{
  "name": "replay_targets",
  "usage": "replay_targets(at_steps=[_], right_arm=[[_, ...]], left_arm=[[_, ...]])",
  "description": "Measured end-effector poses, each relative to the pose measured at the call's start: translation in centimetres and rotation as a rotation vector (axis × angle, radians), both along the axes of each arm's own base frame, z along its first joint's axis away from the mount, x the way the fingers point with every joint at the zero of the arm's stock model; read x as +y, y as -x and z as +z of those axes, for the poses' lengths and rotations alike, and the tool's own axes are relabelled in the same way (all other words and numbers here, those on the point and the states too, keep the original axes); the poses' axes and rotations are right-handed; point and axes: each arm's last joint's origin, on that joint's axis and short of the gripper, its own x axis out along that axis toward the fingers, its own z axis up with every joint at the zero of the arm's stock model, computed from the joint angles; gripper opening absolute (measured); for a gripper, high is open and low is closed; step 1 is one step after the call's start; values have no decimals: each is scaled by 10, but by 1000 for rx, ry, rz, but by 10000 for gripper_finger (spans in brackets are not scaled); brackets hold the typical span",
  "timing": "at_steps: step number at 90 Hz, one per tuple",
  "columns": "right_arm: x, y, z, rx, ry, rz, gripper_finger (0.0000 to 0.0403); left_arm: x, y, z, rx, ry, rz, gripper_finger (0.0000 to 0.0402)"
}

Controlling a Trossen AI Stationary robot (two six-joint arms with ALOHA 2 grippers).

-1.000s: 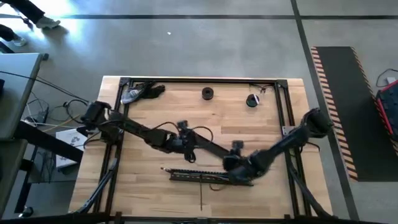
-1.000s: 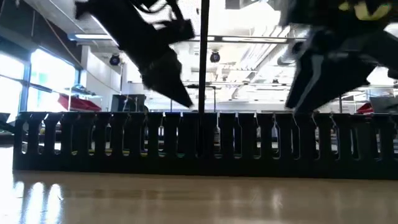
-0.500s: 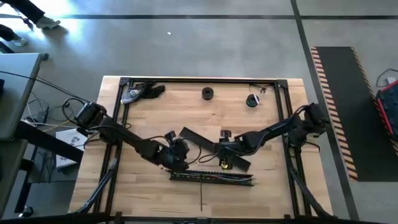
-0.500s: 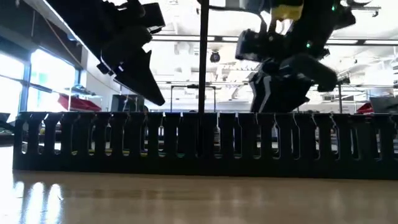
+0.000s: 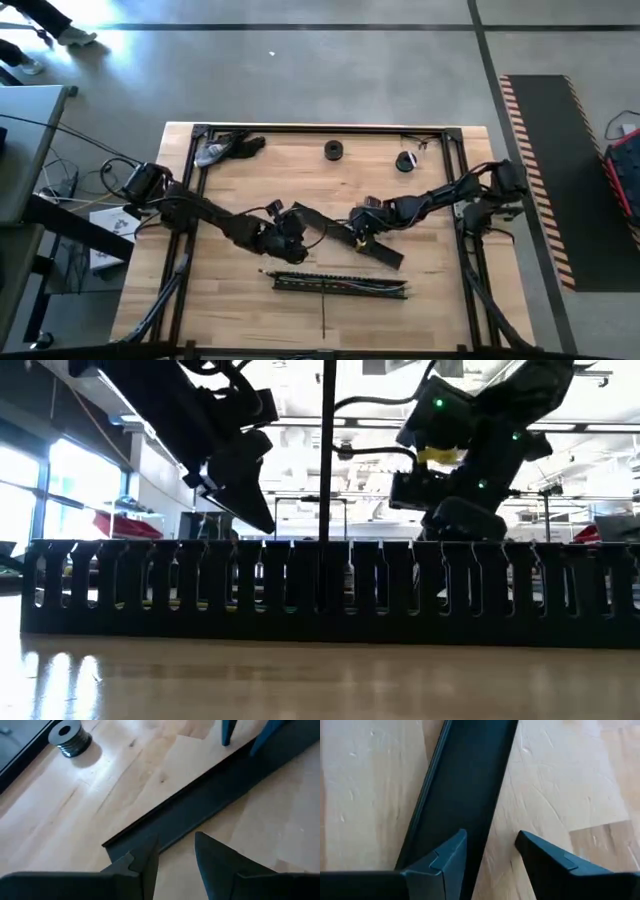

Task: Ziptie cables
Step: Close the black cable duct

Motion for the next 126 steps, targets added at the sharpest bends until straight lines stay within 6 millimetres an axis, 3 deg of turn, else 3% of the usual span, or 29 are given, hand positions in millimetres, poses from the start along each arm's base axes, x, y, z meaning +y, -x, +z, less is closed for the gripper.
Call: replay_targets(at_steps=[10,25,38,54,74,90,101,126], right_arm=[[-4,3,-4,-3,-7,6,118],[-8,3,-3,10,36,29,14],[2,0,5,52,298,84,2],[25,-4,18,60,648,181,0],[55,3,20,40,839,217,1],[67,7,21,20,855,241,1],[68,7,21,9,826,233,0],[49,-5,19,-24,343,332,1]], left_arm=[[4,-1,0,-5,2,12,111],[9,-7,3,-57,20,30,111],[27,-19,6,-72,48,-28,122],[48,-28,6,-24,18,-148,165],[74,-37,-19,89,-28,-160,210],[82,-44,-51,154,41,-201,213],[83,-47,-59,152,84,-215,198],[82,-47,-57,129,100,-205,168]])
